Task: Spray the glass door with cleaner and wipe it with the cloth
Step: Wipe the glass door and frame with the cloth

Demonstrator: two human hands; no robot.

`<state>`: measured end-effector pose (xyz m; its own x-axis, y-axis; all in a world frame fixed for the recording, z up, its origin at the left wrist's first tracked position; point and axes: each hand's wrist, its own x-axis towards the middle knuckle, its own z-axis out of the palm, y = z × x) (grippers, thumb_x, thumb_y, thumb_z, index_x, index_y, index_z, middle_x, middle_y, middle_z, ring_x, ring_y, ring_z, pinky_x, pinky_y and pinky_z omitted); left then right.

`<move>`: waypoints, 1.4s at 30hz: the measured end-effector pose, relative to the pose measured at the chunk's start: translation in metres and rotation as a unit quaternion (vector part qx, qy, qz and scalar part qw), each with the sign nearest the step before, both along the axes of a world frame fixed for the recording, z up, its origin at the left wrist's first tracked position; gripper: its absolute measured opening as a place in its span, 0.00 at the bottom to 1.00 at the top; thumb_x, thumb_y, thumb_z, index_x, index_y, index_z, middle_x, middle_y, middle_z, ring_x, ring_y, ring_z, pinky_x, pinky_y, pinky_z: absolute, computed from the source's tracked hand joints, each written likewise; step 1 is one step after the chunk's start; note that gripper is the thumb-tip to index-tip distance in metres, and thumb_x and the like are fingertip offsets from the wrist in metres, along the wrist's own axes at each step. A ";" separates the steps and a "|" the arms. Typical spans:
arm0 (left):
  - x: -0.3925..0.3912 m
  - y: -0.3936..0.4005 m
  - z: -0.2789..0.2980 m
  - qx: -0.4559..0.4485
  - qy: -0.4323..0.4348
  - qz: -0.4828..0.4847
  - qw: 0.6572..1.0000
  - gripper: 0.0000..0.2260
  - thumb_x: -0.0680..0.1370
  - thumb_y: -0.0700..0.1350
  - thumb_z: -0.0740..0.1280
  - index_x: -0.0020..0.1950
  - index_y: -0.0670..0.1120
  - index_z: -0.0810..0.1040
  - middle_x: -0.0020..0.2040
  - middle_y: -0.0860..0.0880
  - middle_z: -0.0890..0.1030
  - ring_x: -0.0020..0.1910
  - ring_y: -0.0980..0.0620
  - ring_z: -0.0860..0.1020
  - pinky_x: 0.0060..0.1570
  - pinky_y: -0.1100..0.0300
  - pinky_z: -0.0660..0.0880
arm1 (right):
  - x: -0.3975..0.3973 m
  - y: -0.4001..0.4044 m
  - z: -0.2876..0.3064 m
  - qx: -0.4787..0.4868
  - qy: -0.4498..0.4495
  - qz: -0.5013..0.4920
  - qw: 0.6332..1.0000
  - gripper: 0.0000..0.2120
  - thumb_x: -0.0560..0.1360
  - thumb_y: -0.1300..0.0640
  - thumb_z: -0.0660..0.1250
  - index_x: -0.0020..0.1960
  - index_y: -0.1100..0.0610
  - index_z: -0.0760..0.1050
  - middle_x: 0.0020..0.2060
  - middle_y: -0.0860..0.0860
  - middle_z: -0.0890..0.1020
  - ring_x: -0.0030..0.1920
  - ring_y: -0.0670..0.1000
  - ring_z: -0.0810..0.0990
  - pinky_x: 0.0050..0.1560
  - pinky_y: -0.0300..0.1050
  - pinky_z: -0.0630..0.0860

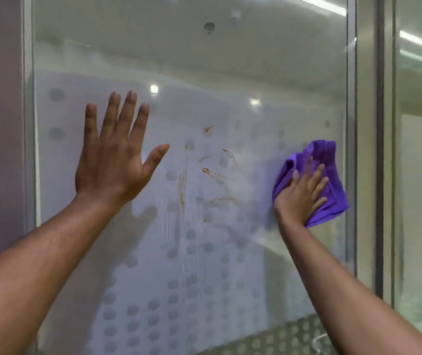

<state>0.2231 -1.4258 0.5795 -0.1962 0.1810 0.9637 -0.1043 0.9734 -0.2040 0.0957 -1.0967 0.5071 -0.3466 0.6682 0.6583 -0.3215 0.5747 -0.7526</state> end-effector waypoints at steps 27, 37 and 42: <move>0.004 -0.004 -0.085 -0.028 -0.010 -0.010 1.000 0.37 0.84 0.63 0.49 0.86 0.40 0.51 0.87 0.39 0.49 0.87 0.39 0.45 0.83 0.38 0.38 | -0.027 0.067 -0.188 0.006 -0.007 0.025 1.000 0.27 0.84 0.54 0.52 0.82 0.58 0.64 0.84 0.54 0.60 0.84 0.61 0.56 0.79 0.72 0.54; 0.004 -0.005 -0.084 -0.035 -0.043 0.014 0.998 0.38 0.84 0.66 0.48 0.87 0.46 0.45 0.88 0.43 0.45 0.87 0.41 0.43 0.83 0.37 0.41 | 0.023 -0.022 -0.221 0.341 0.067 0.123 0.930 0.32 0.82 0.52 0.56 0.85 0.41 0.52 0.85 0.55 0.56 0.86 0.59 0.45 0.82 0.61 0.35; 0.003 -0.005 -0.084 -0.025 -0.041 0.015 0.999 0.37 0.85 0.66 0.47 0.87 0.45 0.47 0.88 0.43 0.46 0.87 0.41 0.44 0.84 0.36 0.42 | -0.009 0.043 -0.247 0.157 0.023 0.090 0.983 0.31 0.81 0.56 0.53 0.84 0.49 0.58 0.83 0.57 0.60 0.85 0.57 0.50 0.82 0.63 0.42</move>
<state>0.2259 -1.4309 0.4953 -0.2805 0.2216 0.9339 -0.1139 0.9584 -0.2616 0.0867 -1.0541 0.2605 -0.4059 0.3601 0.8400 -0.4679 0.7076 -0.5295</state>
